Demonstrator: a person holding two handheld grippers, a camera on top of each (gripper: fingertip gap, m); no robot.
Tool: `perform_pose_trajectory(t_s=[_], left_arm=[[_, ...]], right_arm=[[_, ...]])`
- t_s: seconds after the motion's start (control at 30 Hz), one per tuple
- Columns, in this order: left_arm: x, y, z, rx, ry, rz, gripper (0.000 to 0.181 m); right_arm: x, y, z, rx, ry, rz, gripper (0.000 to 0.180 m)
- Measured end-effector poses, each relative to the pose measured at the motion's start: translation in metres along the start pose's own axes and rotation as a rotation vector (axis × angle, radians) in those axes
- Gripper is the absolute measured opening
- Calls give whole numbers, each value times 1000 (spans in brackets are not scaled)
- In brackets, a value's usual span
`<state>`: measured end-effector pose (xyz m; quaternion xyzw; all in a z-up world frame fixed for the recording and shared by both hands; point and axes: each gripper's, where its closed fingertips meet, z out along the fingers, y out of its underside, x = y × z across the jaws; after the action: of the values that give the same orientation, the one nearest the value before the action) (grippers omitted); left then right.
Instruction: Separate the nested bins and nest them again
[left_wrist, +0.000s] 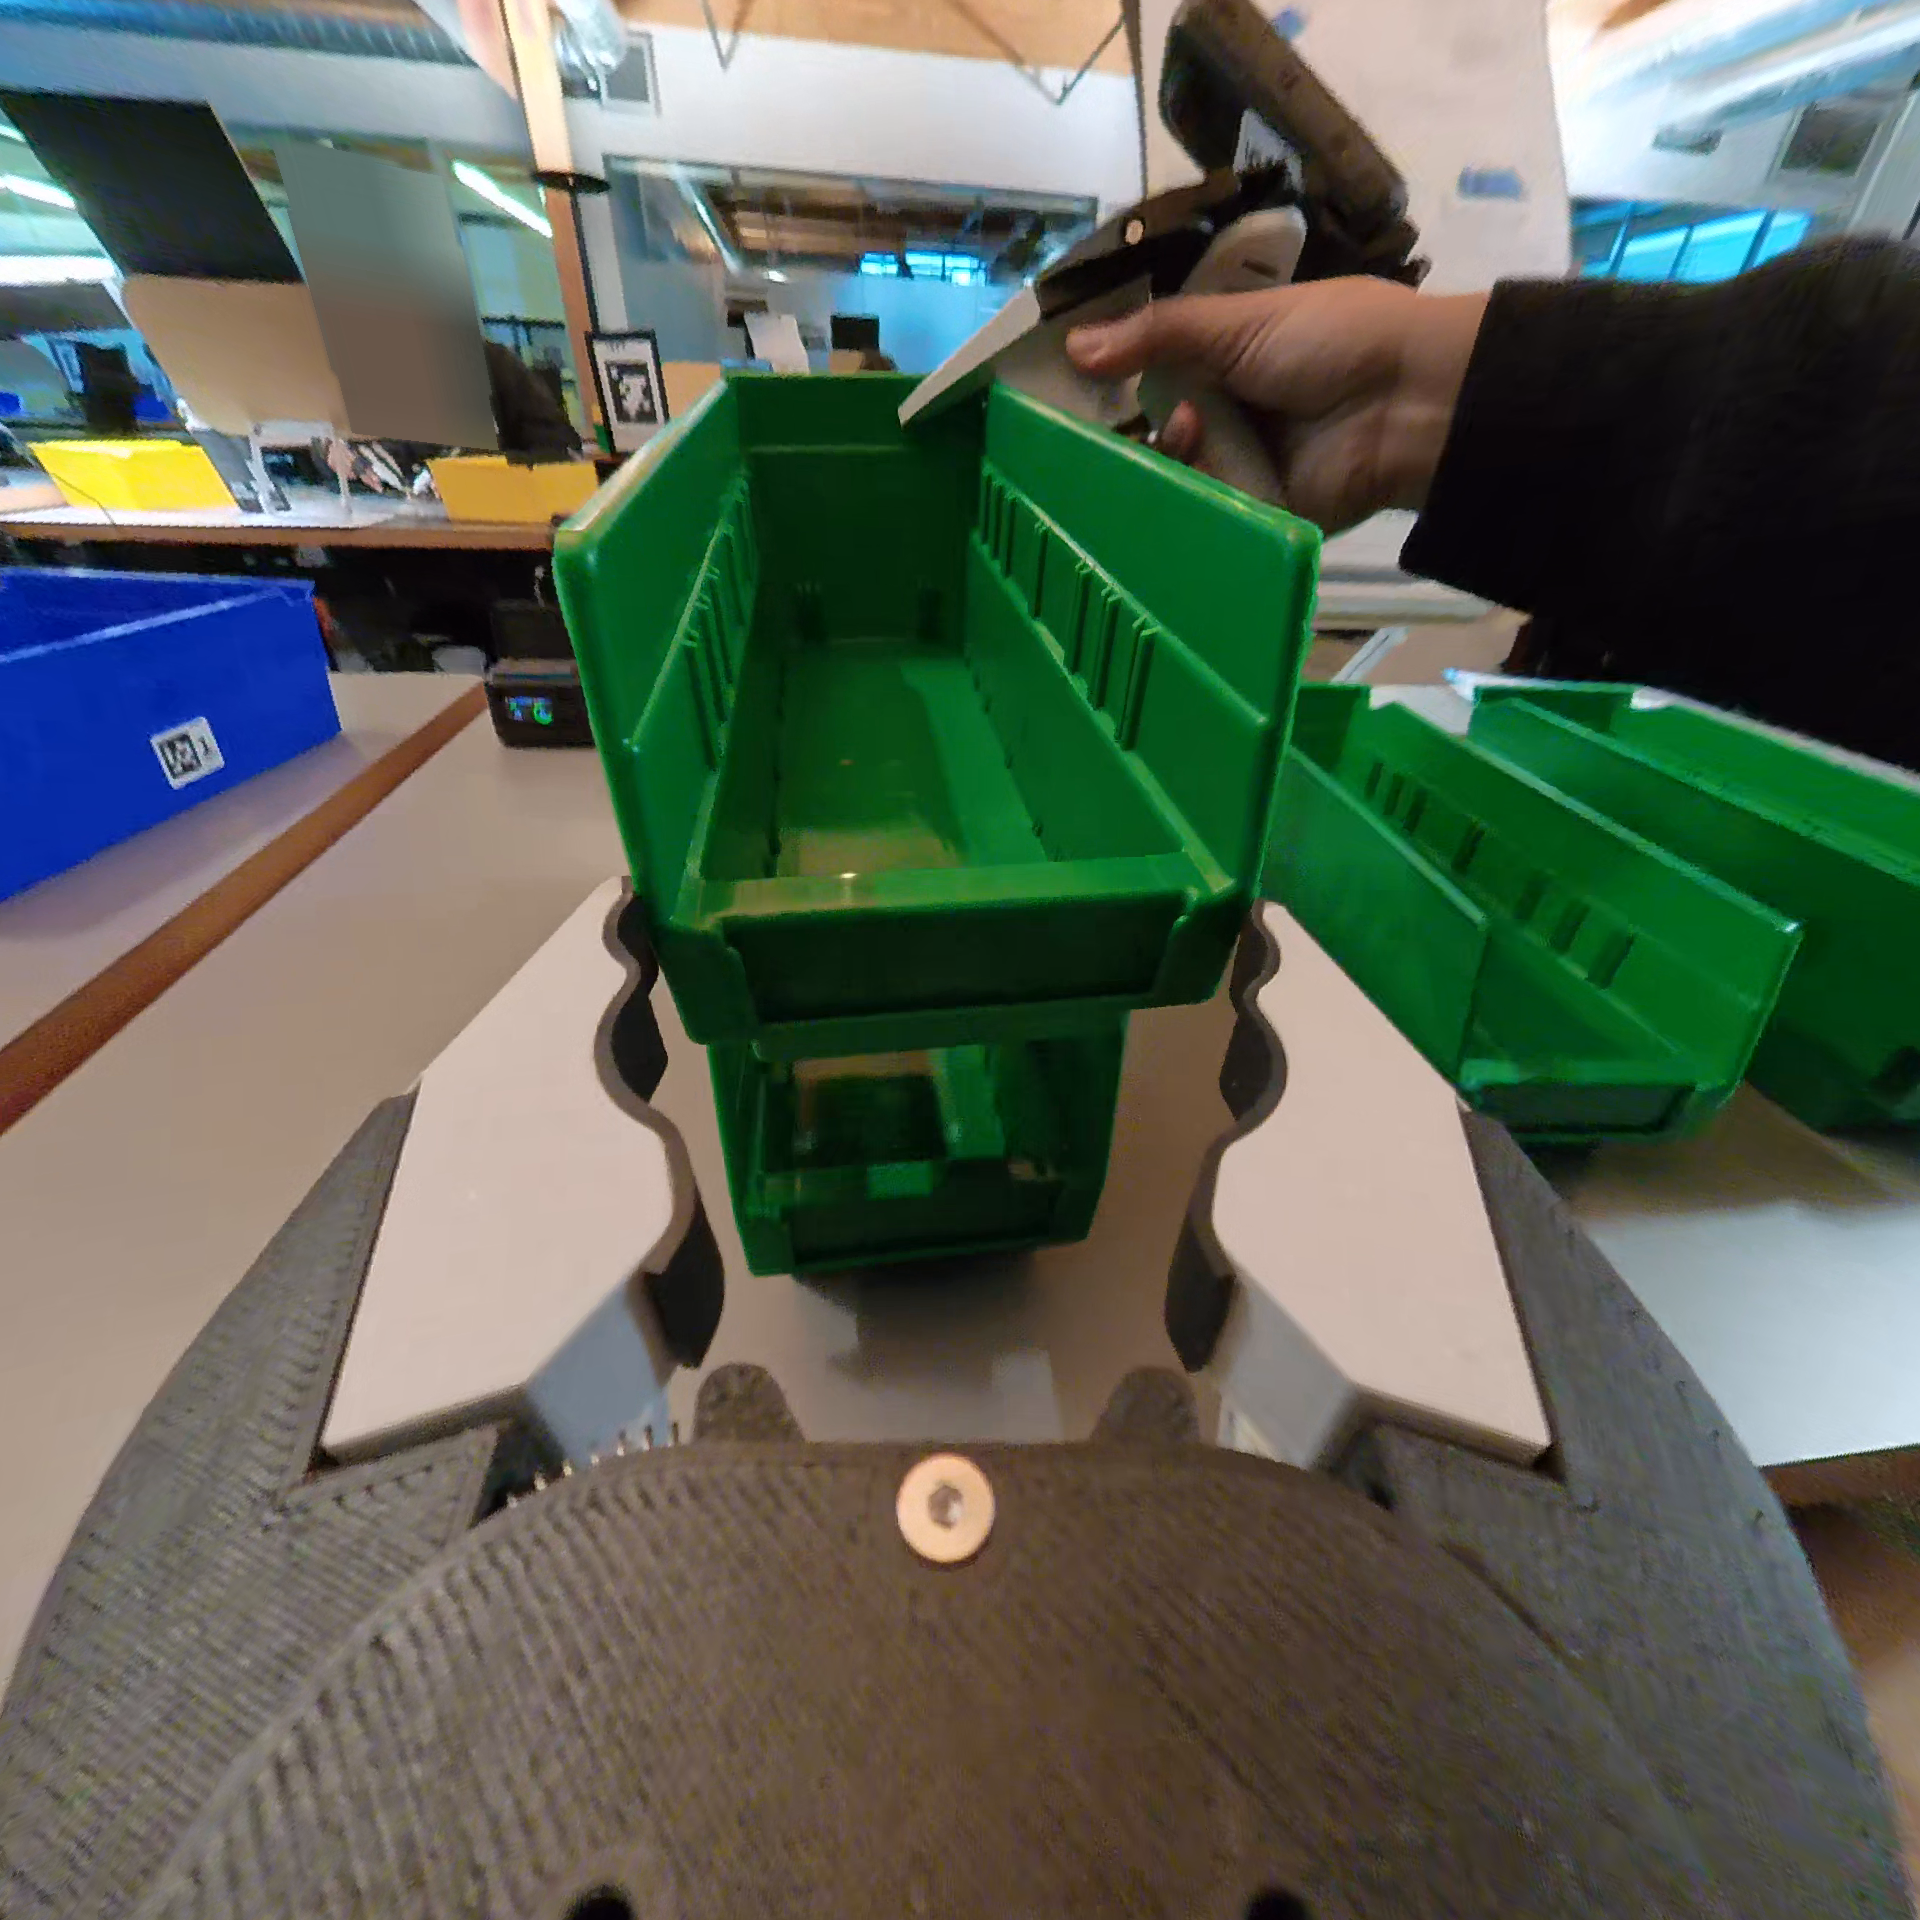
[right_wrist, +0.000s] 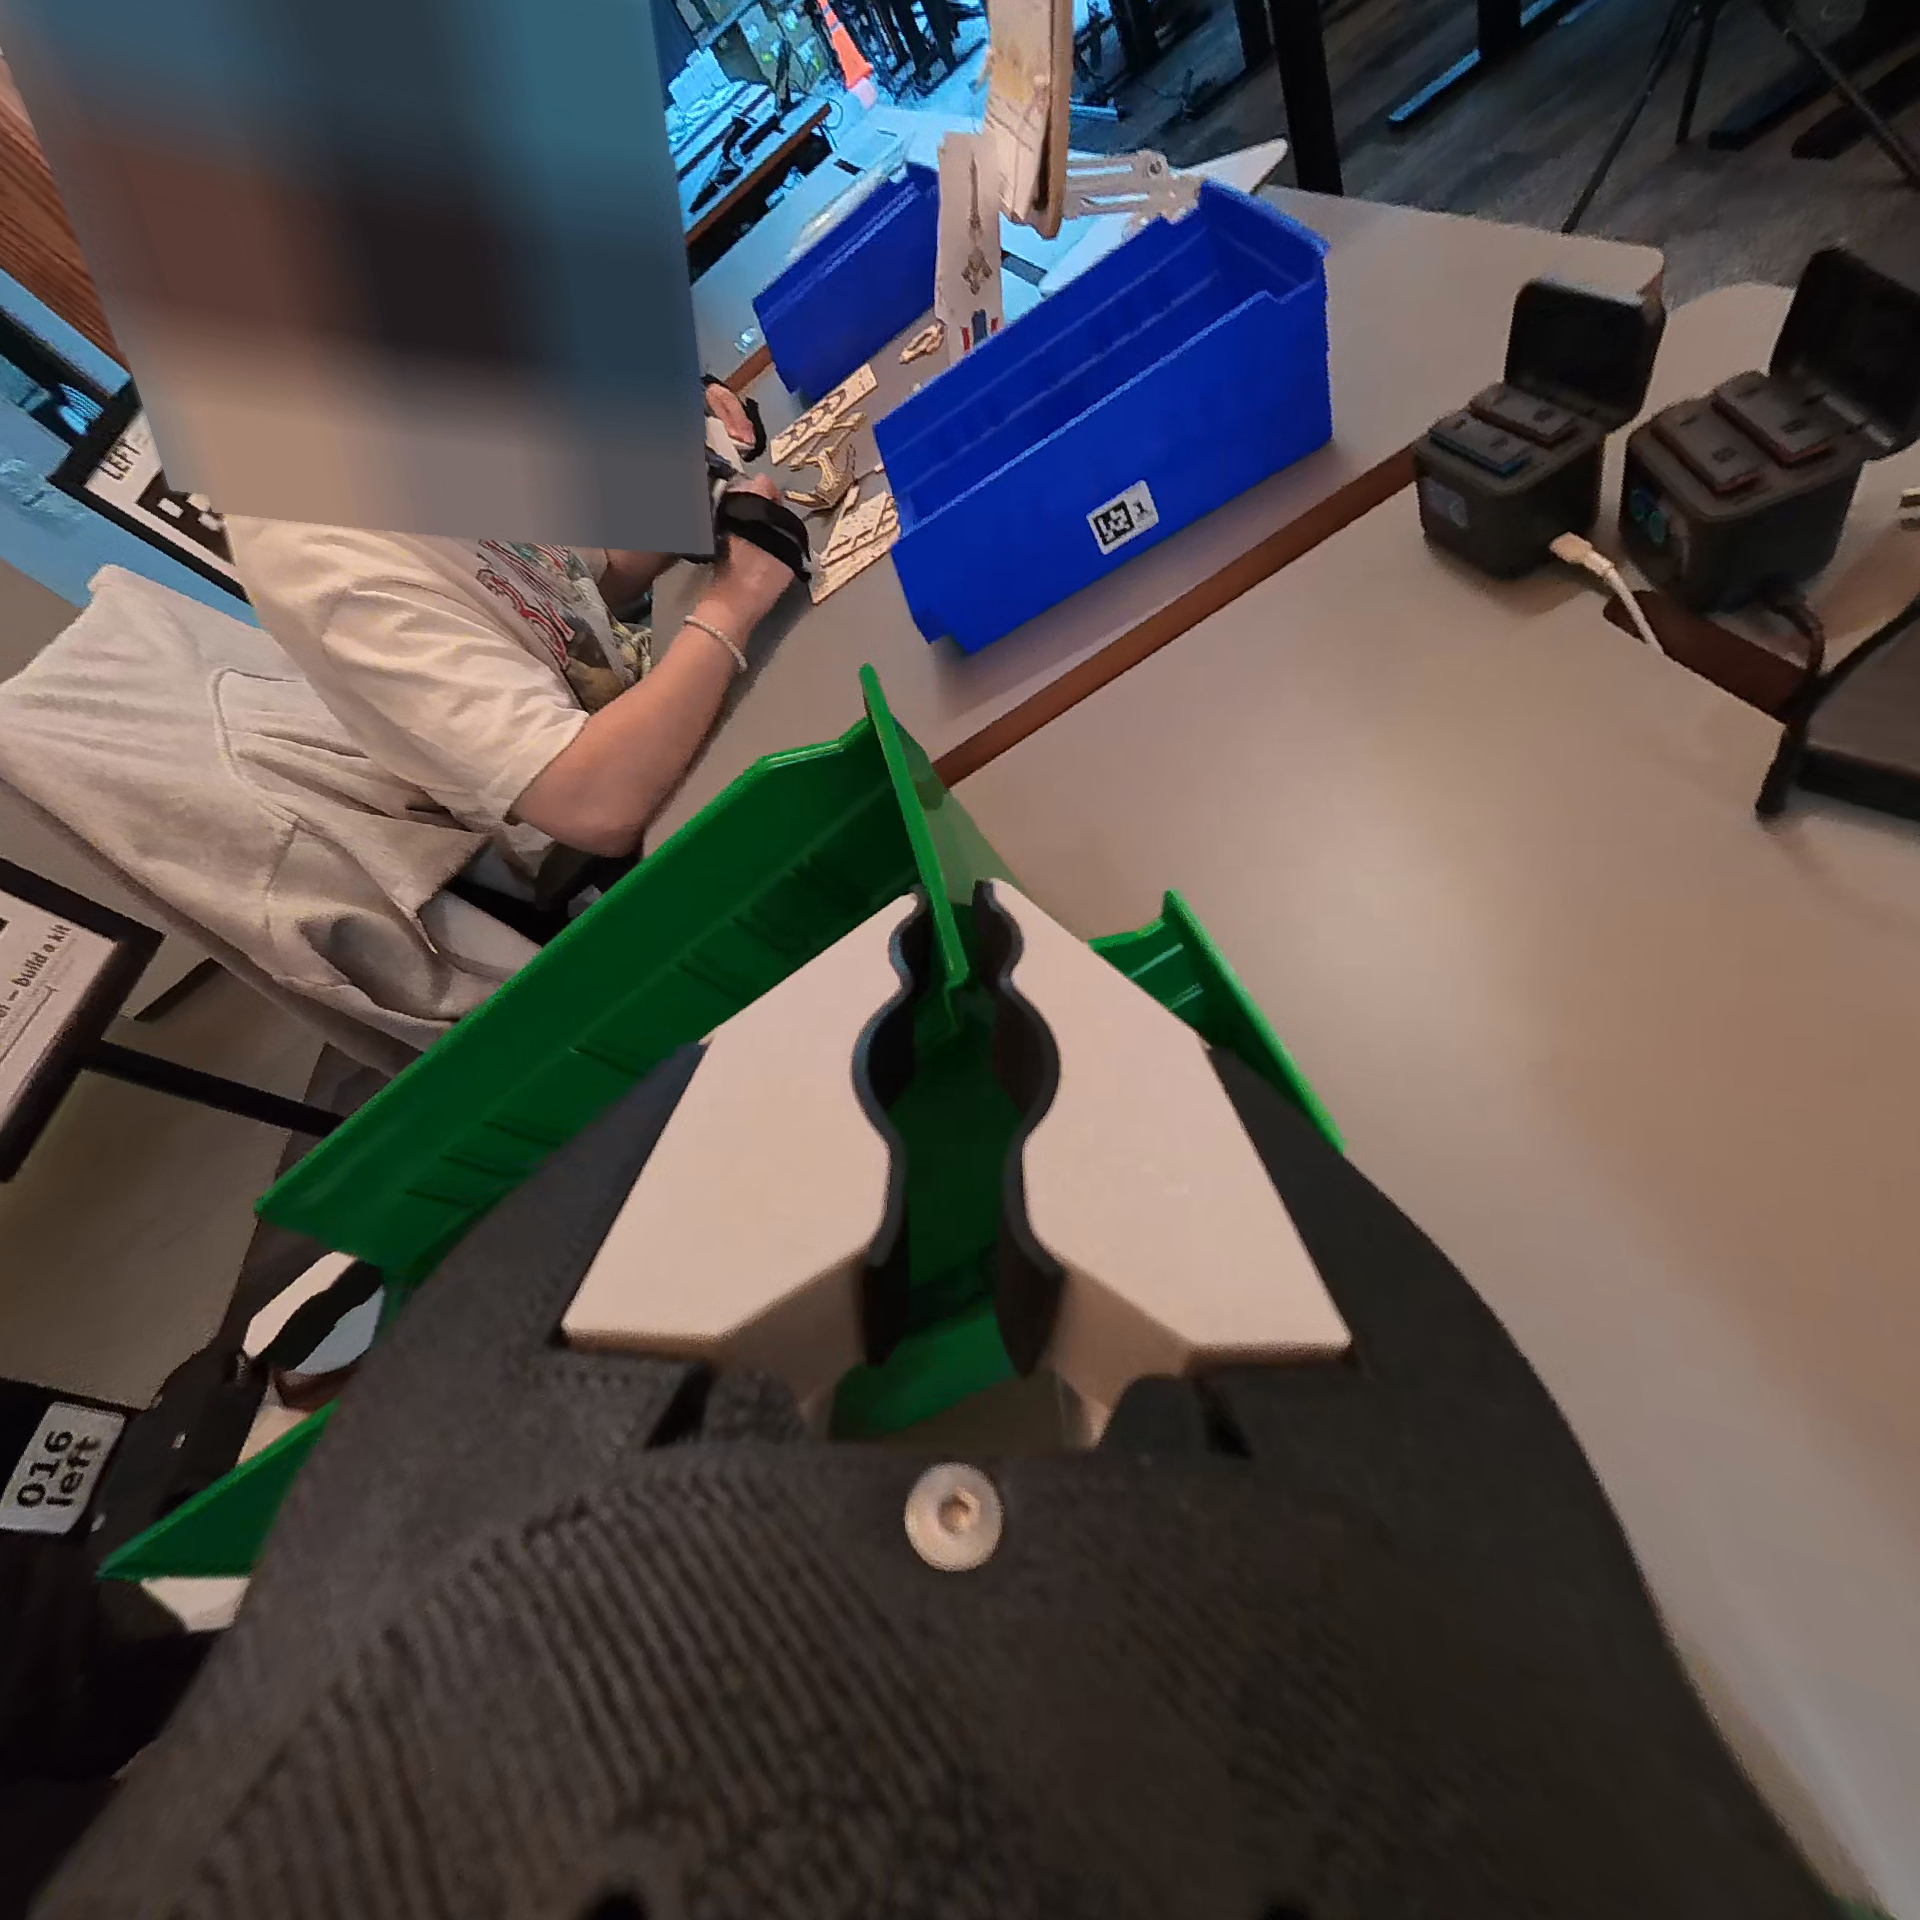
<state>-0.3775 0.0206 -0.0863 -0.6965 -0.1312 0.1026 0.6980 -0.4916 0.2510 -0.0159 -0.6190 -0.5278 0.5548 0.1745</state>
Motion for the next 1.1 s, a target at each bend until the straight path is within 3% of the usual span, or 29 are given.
perform_pose_trajectory(t_s=[0.2, 0.37, 0.77, 0.97, 1.1], left_arm=[[28, -48, -10, 91, 31, 10, 109], [78, -78, -9, 138, 110, 0, 110], [293, -94, 18, 172, 470, -58, 107], [402, -72, 32, 128, 635, -117, 106], [464, -39, 36, 38, 737, -176, 105]], right_arm=[[-24, -20, -42, 53, -15, -39, 5], [-31, -27, -117, 122, 34, -54, 5], [12, 33, -402, 347, 320, 46, 5], [32, 83, -538, 475, 453, 110, 5], [53, 126, -597, 497, 506, 158, 5]])
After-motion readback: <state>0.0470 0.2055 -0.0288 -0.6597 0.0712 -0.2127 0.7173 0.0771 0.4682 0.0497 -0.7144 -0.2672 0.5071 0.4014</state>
